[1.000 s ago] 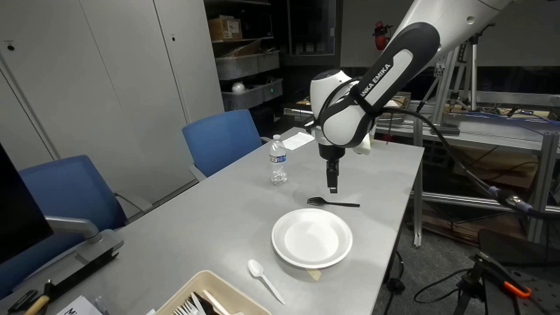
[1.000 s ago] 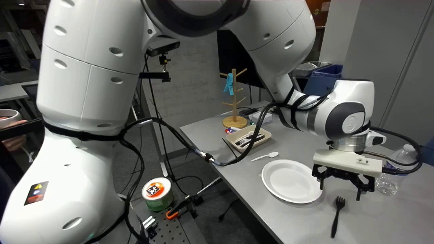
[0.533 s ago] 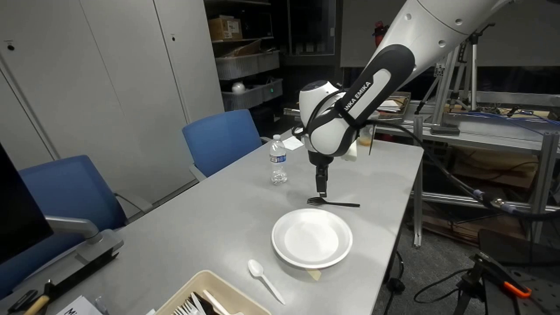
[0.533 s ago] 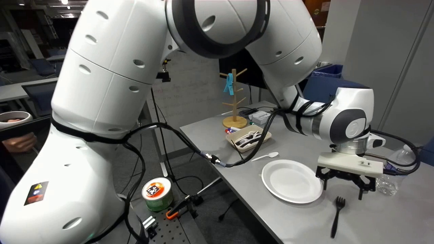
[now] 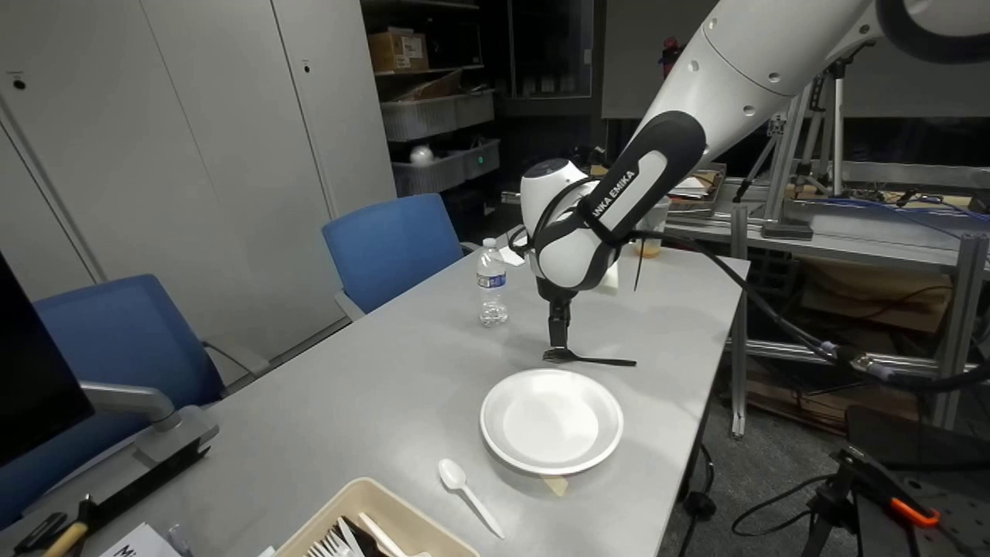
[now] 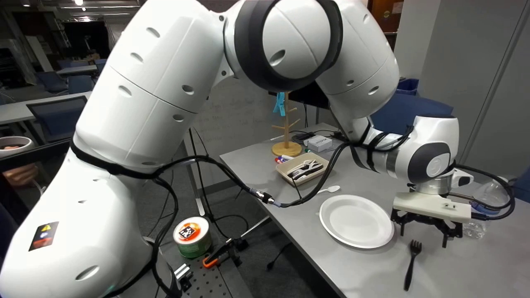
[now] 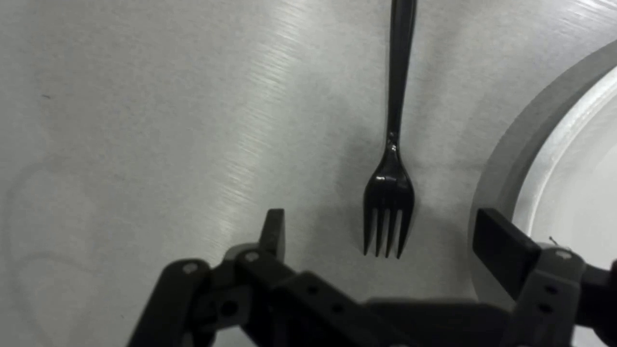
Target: Put the fork and the spoon on the plate
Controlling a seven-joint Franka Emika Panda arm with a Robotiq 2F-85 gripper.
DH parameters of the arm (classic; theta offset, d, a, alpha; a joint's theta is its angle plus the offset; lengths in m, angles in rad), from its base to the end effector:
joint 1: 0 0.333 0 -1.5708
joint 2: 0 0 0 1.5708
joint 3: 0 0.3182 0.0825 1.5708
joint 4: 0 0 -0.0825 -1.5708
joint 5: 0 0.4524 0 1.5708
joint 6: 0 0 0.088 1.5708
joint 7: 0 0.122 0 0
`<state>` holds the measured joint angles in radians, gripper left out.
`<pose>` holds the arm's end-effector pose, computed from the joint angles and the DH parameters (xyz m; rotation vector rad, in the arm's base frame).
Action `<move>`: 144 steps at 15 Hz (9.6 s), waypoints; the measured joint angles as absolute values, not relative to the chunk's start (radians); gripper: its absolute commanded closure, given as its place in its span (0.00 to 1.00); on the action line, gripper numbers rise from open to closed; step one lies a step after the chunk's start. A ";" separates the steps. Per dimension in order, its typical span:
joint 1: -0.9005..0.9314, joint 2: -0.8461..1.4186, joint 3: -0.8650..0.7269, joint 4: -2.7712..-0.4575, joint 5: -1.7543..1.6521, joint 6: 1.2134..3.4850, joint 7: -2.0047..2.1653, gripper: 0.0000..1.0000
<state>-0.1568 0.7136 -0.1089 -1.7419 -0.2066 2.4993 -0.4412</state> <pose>0.6907 -0.1857 0.1065 2.8914 0.5362 -0.0410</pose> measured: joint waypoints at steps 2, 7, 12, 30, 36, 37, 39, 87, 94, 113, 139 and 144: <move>-0.157 0.730 -0.109 -1.735 -0.207 2.508 -0.439 0.00; -0.157 0.760 -0.111 -1.734 -0.207 2.544 -0.429 0.00; -0.158 0.783 -0.114 -1.734 -0.207 2.560 -0.419 0.34; -0.088 0.749 -0.130 -1.740 -0.308 2.558 -0.290 0.98; -0.003 0.718 -0.128 -1.748 -0.342 2.546 -0.260 0.98; 0.007 0.717 -0.126 -1.748 -0.342 2.539 -0.260 0.98; 0.016 0.716 -0.114 -1.748 -0.342 2.520 -0.260 0.98; 0.057 0.638 0.058 -1.818 -0.322 2.335 -0.303 0.00; 0.086 0.725 0.088 -1.728 -0.323 2.321 -0.363 0.00; 0.163 0.792 0.097 -1.598 -0.345 2.208 -0.391 0.00; 0.325 0.596 -0.072 -1.861 -0.501 2.629 0.211 0.00; 0.311 0.591 -0.147 -1.977 -0.494 2.845 0.282 0.00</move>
<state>0.3107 0.5912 -0.1467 -1.9766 -0.4941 2.8448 0.2821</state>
